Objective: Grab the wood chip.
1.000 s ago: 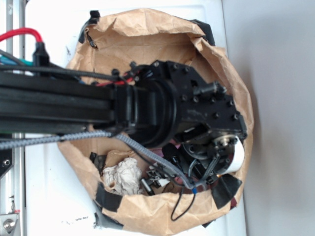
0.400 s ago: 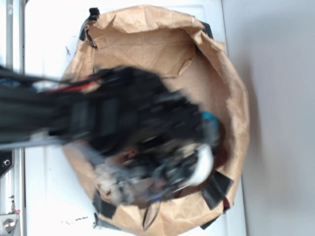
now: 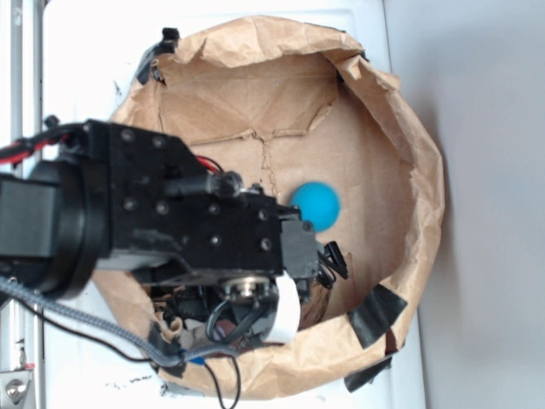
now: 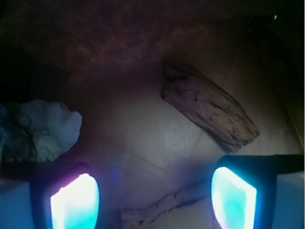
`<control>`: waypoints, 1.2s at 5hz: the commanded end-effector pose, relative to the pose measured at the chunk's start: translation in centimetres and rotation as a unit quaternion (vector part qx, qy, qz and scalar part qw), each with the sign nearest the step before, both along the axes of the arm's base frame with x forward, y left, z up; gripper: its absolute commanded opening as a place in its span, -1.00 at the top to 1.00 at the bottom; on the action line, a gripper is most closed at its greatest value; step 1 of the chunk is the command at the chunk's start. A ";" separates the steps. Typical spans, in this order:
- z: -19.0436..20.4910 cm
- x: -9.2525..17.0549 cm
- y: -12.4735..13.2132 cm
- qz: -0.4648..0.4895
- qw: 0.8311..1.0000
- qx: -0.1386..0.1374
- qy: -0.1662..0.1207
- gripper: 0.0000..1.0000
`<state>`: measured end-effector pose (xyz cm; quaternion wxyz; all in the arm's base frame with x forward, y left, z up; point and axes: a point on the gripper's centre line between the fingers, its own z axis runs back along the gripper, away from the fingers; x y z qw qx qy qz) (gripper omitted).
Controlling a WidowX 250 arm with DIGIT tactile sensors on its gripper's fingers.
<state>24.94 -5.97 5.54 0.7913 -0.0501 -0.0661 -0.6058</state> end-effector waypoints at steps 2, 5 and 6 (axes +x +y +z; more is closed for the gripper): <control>1.3 0.5 -1.4 -0.029 0.999 -0.008 -0.020 -1.00; 0.2 5.0 -1.3 -0.021 1.000 -0.003 -0.021 -1.00; -0.3 6.0 -1.4 -0.019 1.000 -0.002 -0.021 -1.00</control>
